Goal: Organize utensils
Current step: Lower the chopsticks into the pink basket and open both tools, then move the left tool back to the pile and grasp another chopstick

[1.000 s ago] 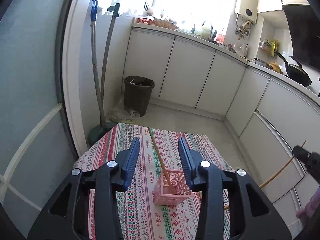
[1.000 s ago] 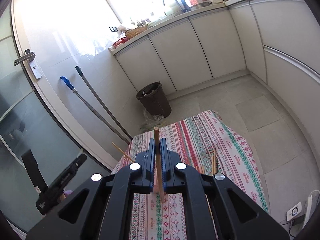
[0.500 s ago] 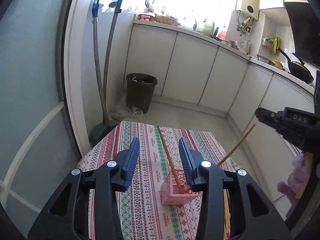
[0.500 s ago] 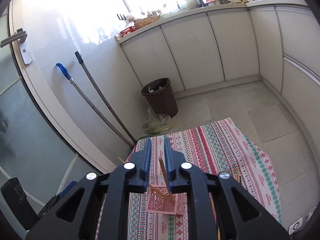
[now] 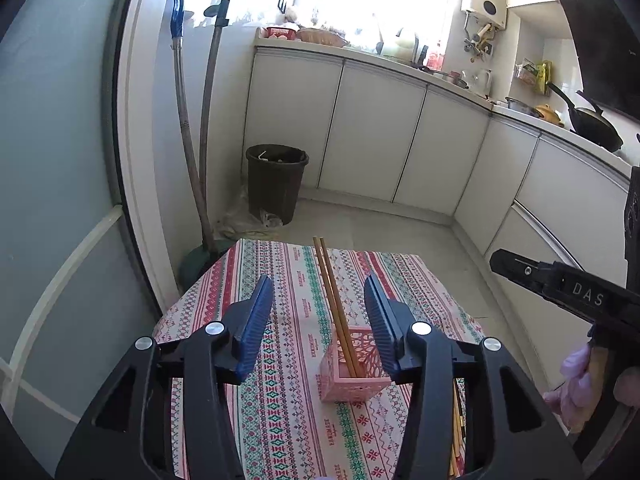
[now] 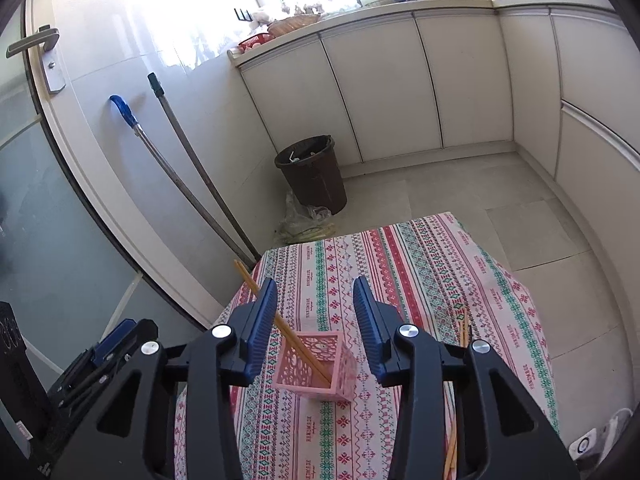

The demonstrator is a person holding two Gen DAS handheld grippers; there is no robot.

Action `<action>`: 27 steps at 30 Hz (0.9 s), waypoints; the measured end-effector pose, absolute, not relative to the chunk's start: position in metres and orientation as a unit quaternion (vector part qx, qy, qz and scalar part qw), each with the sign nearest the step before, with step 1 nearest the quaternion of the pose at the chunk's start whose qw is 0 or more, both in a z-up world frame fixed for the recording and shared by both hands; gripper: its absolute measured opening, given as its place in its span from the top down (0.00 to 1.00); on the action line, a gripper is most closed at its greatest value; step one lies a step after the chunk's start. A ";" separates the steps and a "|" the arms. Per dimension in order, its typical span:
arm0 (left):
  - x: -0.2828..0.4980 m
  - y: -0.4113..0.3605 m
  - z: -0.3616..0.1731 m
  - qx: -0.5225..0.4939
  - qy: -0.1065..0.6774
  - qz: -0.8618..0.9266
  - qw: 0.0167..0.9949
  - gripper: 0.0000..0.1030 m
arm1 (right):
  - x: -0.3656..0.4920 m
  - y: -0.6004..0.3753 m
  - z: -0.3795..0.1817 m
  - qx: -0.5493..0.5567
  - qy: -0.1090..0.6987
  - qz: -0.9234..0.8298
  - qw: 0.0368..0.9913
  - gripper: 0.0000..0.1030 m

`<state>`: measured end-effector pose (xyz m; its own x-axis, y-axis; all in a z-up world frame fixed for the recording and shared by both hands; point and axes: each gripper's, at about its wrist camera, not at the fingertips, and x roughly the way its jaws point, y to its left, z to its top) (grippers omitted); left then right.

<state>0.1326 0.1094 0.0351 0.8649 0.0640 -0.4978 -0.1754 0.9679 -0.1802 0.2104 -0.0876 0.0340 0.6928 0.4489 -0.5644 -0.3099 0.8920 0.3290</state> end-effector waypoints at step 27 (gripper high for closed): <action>0.154 -0.053 -0.084 0.025 0.419 -0.091 0.903 0.07 | 0.221 -0.324 -0.084 0.393 0.459 0.018 0.796 0.06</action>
<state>0.1540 -0.0532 -0.0836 0.6322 -0.1423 -0.7616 0.1849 0.9823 -0.0300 0.2214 -0.3240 -0.0838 0.5777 0.3889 -0.7176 0.3330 0.6904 0.6423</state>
